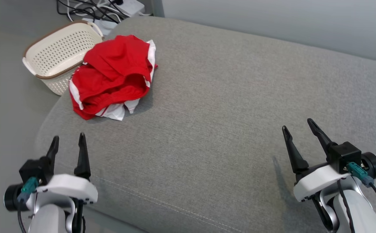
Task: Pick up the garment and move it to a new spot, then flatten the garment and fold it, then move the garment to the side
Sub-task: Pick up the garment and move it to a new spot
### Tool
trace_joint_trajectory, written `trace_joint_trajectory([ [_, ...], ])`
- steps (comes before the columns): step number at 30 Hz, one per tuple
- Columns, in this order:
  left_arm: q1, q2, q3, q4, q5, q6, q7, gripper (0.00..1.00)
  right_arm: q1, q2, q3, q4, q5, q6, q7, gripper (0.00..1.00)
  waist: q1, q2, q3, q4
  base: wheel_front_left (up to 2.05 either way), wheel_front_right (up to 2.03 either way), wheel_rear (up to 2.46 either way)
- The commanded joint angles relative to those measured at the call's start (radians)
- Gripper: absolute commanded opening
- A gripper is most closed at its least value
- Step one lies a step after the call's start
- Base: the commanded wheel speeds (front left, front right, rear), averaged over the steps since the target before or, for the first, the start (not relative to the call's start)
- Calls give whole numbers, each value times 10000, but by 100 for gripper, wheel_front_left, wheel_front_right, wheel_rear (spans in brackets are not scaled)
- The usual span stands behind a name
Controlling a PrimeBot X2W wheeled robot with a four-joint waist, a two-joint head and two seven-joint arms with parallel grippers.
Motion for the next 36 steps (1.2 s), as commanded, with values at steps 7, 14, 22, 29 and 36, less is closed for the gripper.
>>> trace_joint_trajectory([
  [7, -1778, 457, 343, 253, 385, -151, -101, 100, -666, -285, 423, -449, 83, 14, -134, 100, 0, 0, 1113, -916, 0, 0, 0],
  [14, -3178, 1099, 337, 1251, 785, -48, -101, 100, -1057, -468, 528, -526, 150, 14, -134, 100, 0, 0, 1909, -1785, 0, 0, 0],
  [22, -3662, 1699, 557, 1971, 1065, 715, -101, 100, -1088, -467, 645, -550, 282, 14, -134, 100, 0, 0, 2208, -2552, 0, 0, 0],
  [29, -3819, 1716, 748, 1910, 1048, 1498, -101, 100, -1040, -549, 488, -579, 341, 14, -134, 100, 0, 0, 2418, -2891, 0, 0, 0],
  [36, -3850, 1790, 979, 1946, 848, 1759, -101, 100, -993, -481, 510, -556, 446, 14, -134, 100, 0, 0, 2461, -3086, 0, 0, 0],
])
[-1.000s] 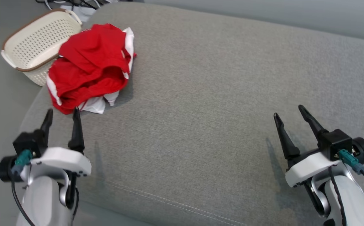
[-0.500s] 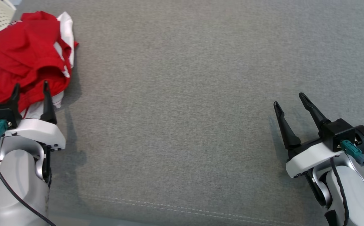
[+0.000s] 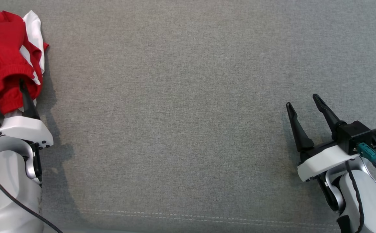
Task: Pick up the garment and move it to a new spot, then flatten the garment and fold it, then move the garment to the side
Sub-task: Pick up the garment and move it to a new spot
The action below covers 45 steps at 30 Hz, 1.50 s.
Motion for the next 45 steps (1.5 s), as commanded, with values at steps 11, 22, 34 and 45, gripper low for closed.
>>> trace_joint_trajectory([
  [11, -661, 1034, 568, 738, -403, -31, -88, 100, -77, 38, 426, -164, 413, 14, -134, 100, 0, 0, 147, -437, 0, 0, 0],
  [22, -931, 898, 592, 50, -656, -373, -88, 0, -87, 147, 267, -136, 541, 14, -134, 100, 0, 0, 192, -563, 0, 0, 0],
  [34, -1396, -746, -1937, -2289, -465, -2090, -88, 0, -150, 638, 517, 8, 881, 14, -134, 100, 0, 0, -357, -1030, 0, 0, 0],
  [45, -2214, -1083, -5955, -1518, -2229, -2270, -88, 0, -363, 1055, 899, -110, 1151, 14, -134, 100, 0, 0, -342, -2617, 0, 0, 0],
])
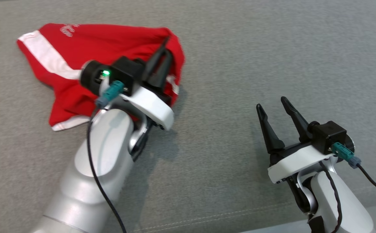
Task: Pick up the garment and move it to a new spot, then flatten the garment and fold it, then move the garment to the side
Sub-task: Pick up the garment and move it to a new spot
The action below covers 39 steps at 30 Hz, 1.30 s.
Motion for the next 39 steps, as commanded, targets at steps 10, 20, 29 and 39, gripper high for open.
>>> trace_joint_trajectory([
  [10, -350, 192, -2431, 434, -1531, 499, -55, 100, -238, 297, 501, -127, 384, 14, -134, 100, 0, 0, -198, -1162, 0, 0, 0],
  [20, 90, 192, -2420, 1669, -1528, 728, -55, 100, -127, 299, -197, -245, 256, 14, -134, 100, 0, 0, -911, 32, 0, 0, 0],
  [29, 1669, 238, -1676, 1828, -1271, 448, -55, 100, 77, 252, 57, -310, 295, 14, -134, 100, 0, 0, -1868, 1358, 0, 0, 0],
  [39, 3245, 453, -274, 814, -939, 899, -55, 100, 392, 241, 624, -217, 502, 14, -134, 100, 0, 0, -2460, 1955, 0, 0, 0],
])
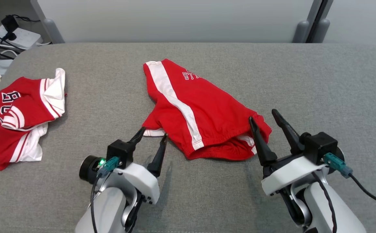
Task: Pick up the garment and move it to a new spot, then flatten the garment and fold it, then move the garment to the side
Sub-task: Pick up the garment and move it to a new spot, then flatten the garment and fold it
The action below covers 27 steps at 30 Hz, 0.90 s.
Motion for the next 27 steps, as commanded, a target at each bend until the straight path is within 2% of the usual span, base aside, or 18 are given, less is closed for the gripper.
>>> trace_joint_trajectory([
  [1, 248, 251, 625, -443, 139, 149, -59, 100, 102, 53, 287, -114, 125, 14, -134, 100, 0, 0, -200, 199, 0, 0, 0],
  [7, 1065, 282, 1402, -1196, 538, 207, -59, 100, 412, 26, 991, 381, 593, 14, -134, 100, 0, 0, -308, 641, 0, 0, 0],
  [13, 1556, 145, 1960, -1771, 926, 88, -59, 100, 384, 30, 1575, 1306, 1706, 14, -134, 100, 0, 0, -110, 1504, 0, 0, 0],
  [20, 1792, 7, 2076, -1890, 1196, -159, -59, 100, 73, -15, 1664, 2381, 3194, 14, -134, 100, 0, 0, 196, 2692, 0, 0, 0],
  [27, 1881, -31, 2156, -1936, 1318, -289, -59, 100, -115, -84, 1423, 2623, 4234, 14, -134, 100, 0, 0, 386, 3276, 0, 0, 0],
])
